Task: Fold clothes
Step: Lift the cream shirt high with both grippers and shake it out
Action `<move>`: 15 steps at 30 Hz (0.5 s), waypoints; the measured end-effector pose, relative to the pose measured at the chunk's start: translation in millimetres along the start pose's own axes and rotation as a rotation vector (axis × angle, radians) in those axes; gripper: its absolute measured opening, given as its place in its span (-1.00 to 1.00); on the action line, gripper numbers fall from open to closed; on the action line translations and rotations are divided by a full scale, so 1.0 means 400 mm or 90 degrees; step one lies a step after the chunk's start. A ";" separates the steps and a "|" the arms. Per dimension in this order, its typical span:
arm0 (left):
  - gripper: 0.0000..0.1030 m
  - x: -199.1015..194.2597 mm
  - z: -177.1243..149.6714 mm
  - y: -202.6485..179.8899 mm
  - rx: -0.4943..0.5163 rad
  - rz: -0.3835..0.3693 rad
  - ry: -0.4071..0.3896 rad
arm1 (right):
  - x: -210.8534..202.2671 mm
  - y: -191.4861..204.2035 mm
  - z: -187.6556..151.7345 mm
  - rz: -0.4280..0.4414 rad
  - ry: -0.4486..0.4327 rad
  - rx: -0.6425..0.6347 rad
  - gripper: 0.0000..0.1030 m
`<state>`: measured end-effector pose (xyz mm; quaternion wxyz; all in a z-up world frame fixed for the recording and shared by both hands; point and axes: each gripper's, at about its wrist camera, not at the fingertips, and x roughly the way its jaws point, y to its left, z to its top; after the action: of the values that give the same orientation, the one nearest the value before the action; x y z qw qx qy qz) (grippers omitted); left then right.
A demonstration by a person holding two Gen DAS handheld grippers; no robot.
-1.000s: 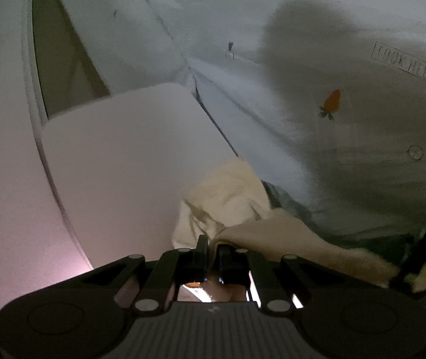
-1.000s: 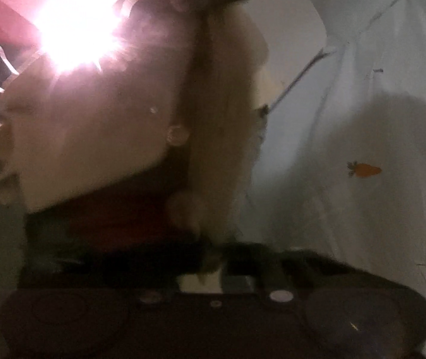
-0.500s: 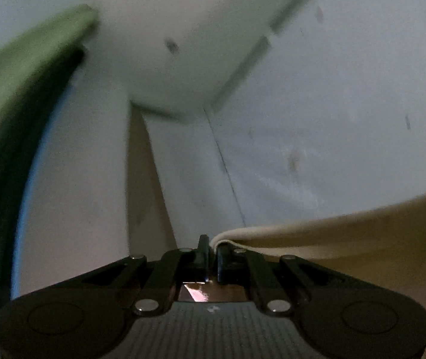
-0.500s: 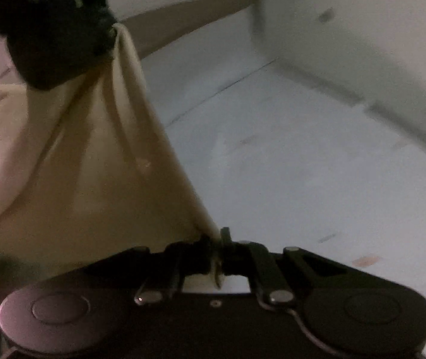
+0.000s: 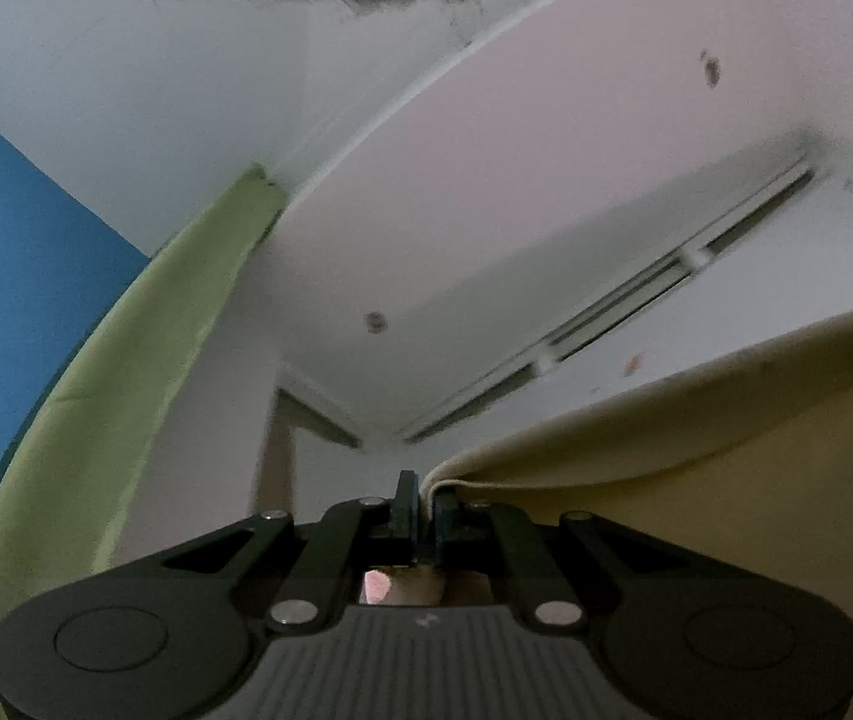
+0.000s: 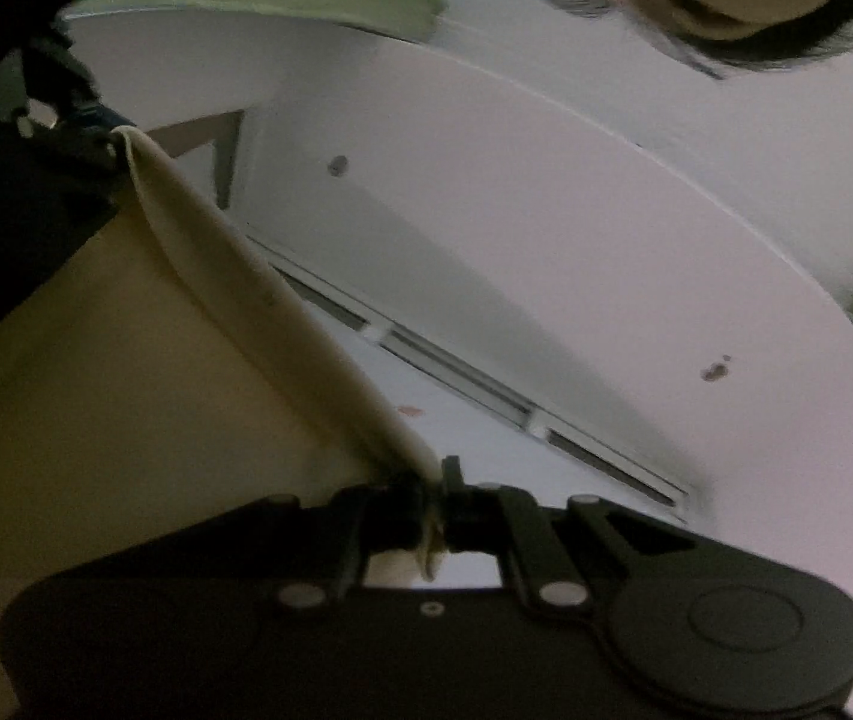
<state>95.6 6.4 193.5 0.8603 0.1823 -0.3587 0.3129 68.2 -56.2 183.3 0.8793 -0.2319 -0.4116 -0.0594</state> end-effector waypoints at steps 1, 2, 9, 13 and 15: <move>-0.88 -0.040 0.032 -0.009 -0.007 -0.021 0.007 | -0.031 -0.049 0.001 -0.004 0.011 0.002 -0.89; -0.88 -0.072 0.053 -0.019 -0.011 -0.050 0.024 | -0.063 -0.096 -0.003 -0.010 0.026 0.001 -0.89; -0.87 -0.182 0.088 -0.106 -0.042 -0.226 0.174 | -0.197 -0.270 -0.113 0.003 0.174 -0.060 -0.89; -0.87 -0.172 0.069 -0.200 -0.025 -0.280 0.191 | -0.198 -0.288 -0.209 -0.002 0.238 -0.100 -0.89; -0.87 -0.141 0.043 -0.247 -0.031 -0.297 0.193 | -0.164 -0.284 -0.240 -0.013 0.256 -0.119 -0.89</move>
<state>122.0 -98.7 155.0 0.9570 0.1906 -0.1818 0.1211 58.8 -206.2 121.6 0.9178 -0.2916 -0.2232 -0.1512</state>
